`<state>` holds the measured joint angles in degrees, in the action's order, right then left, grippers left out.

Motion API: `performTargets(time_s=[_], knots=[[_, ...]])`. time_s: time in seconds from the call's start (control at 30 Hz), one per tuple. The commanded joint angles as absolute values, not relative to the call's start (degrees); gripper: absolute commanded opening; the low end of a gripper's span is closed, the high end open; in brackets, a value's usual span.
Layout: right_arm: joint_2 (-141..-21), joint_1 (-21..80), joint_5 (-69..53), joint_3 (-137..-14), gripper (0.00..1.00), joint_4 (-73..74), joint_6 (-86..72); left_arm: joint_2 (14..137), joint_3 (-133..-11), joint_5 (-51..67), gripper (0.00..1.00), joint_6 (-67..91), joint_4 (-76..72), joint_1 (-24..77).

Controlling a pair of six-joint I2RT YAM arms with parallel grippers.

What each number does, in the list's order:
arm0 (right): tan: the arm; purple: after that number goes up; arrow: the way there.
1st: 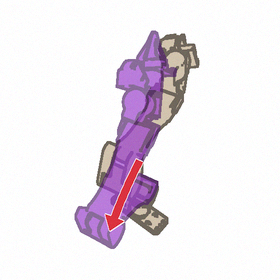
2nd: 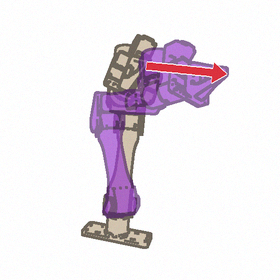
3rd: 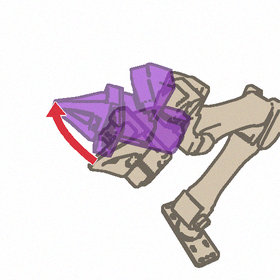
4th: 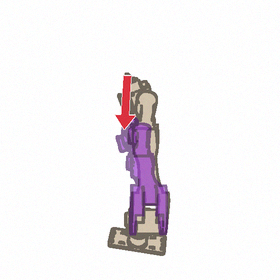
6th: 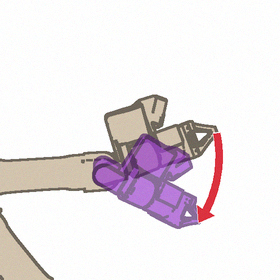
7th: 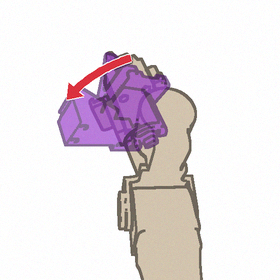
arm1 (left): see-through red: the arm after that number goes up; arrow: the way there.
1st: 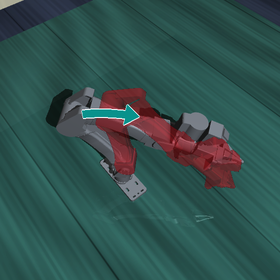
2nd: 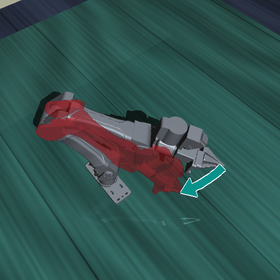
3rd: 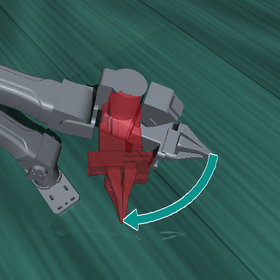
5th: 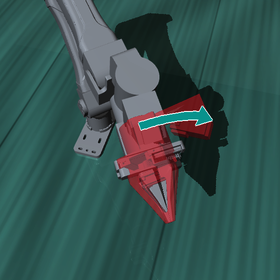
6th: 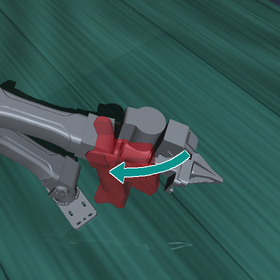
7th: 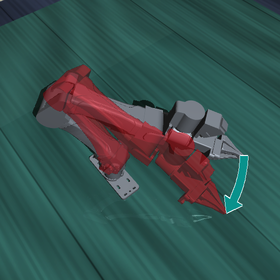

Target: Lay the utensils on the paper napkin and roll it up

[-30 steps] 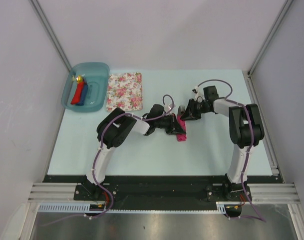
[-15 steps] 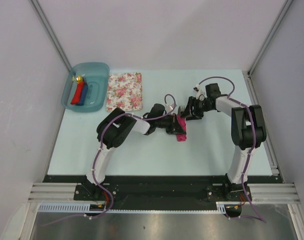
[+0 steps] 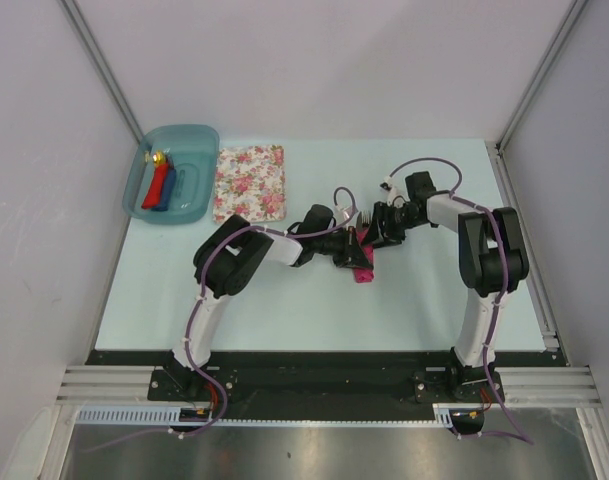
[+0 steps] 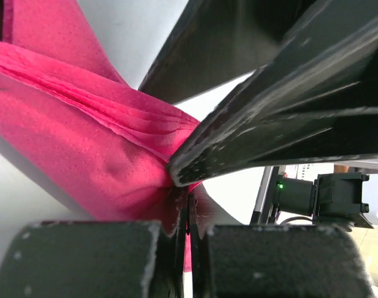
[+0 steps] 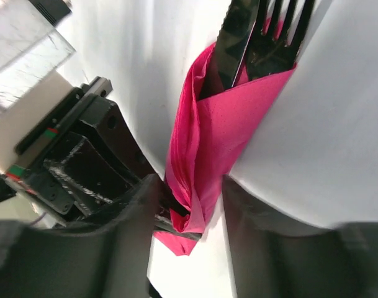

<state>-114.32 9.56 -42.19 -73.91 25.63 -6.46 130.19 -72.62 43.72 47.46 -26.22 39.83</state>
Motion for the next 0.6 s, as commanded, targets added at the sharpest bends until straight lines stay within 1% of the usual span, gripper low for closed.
performTargets(time_s=[0.0,0.03,0.07,0.13,0.17,0.27,0.3,0.37,0.47,0.57], knots=[[-115.0,11.1,-40.2,-74.3,0.42,27.1,-2.6,130.3,-71.9,43.9,0.0,43.8,-19.0,41.8],[-115.1,11.2,-39.0,-74.3,0.38,27.2,-2.3,130.1,-72.0,43.9,0.0,43.9,-19.1,41.8],[-115.4,11.2,-38.7,-74.2,0.28,27.3,-1.9,130.0,-71.8,43.9,0.01,43.7,-19.1,41.8],[-115.9,11.0,-38.2,-74.2,0.2,27.6,-1.1,129.4,-71.8,44.3,0.02,43.8,-19.2,41.7],[-116.1,11.0,-37.9,-74.2,0.12,27.7,-0.9,129.1,-71.5,44.3,0.03,43.9,-19.7,41.7],[-116.9,11.0,-37.1,-73.8,0.0,27.5,-0.2,127.3,-71.0,45.5,0.16,44.7,-21.9,41.7],[-117.2,11.0,-36.7,-73.7,0.0,27.4,-0.2,125.7,-70.8,46.0,0.29,45.1,-22.8,41.7],[-117.5,10.9,-36.5,-73.5,0.0,26.9,-0.2,123.7,-69.2,47.7,0.41,47.0,-27.0,41.4],[-118.1,10.7,-36.4,-73.4,0.0,27.0,-0.1,120.0,-67.7,49.0,0.47,50.1,-31.0,40.2],[-118.7,10.5,-36.8,-73.2,0.0,26.9,-0.2,118.0,-66.0,49.4,0.47,55.3,-34.8,37.8]])
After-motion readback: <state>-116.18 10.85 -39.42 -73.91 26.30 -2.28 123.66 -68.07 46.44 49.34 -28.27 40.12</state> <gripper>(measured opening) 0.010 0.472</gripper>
